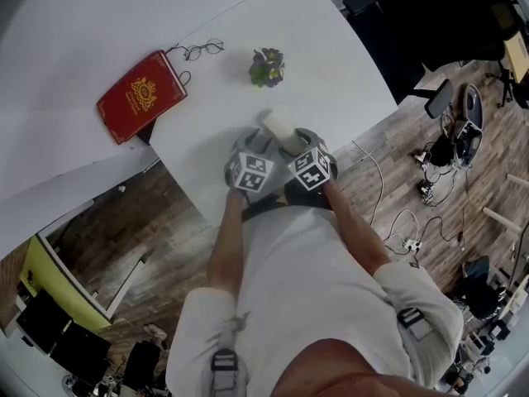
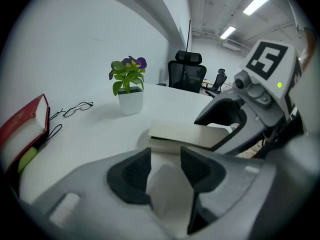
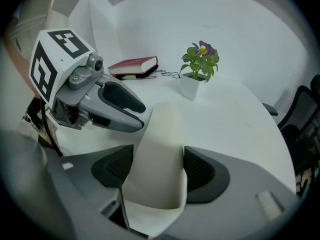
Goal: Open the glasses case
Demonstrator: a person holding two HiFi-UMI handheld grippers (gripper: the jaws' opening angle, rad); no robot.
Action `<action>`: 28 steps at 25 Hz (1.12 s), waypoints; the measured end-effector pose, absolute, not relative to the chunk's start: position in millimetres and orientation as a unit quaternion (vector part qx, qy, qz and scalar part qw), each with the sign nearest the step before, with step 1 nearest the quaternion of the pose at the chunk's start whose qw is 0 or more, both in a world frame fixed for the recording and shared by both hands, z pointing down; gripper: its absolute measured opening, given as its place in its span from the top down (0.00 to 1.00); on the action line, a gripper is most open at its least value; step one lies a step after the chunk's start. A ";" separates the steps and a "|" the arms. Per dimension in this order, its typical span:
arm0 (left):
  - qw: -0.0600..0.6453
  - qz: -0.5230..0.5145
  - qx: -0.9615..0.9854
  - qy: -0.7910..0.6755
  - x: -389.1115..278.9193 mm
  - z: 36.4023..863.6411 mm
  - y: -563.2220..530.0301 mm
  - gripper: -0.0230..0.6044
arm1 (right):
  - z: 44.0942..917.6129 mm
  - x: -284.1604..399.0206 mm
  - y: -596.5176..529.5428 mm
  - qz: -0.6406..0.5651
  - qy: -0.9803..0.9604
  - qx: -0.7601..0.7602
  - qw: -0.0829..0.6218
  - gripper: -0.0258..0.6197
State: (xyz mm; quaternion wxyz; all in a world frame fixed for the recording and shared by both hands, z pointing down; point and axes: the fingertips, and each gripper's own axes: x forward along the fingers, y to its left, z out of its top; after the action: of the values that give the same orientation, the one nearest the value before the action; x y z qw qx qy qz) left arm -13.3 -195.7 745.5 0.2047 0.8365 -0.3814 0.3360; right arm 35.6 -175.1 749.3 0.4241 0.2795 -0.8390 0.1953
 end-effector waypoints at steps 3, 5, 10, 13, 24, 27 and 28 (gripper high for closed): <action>0.205 0.341 0.837 -0.376 -10.4 747.3 -195.1 0.67 | 748.2 37.2 -175.1 0.207 -0.840 0.280 0.416 0.47; 0.206 0.342 0.837 -0.374 -8.4 748.7 -195.6 0.67 | 747.3 38.1 -175.5 0.214 -0.841 0.280 0.410 0.47; 0.202 0.346 0.840 -0.367 -1.7 751.2 -196.7 0.67 | 745.6 39.4 -176.1 0.221 -0.844 0.281 0.399 0.48; 0.203 0.352 0.838 -0.364 -1.7 751.3 -196.1 0.67 | 744.9 40.0 -176.7 0.224 -0.846 0.280 0.395 0.48; 0.202 0.344 0.842 -0.363 0.1 750.7 -196.8 0.67 | 738.4 43.7 -179.2 0.226 -0.846 0.290 0.387 0.48; 0.202 0.343 0.843 -0.362 0.8 748.1 -197.4 0.67 | 734.9 44.6 -179.2 0.225 -0.847 0.293 0.382 0.51; 0.202 0.344 0.843 -0.361 0.8 748.4 -197.3 0.67 | 734.3 45.2 -179.1 0.226 -0.846 0.295 0.381 0.52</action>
State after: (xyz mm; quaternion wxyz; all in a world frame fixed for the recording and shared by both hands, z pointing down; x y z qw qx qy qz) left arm 0.8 -197.3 748.4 0.2020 0.8431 -0.3611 0.3436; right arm 45.2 -179.1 734.3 0.3812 0.2954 -0.8464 0.2258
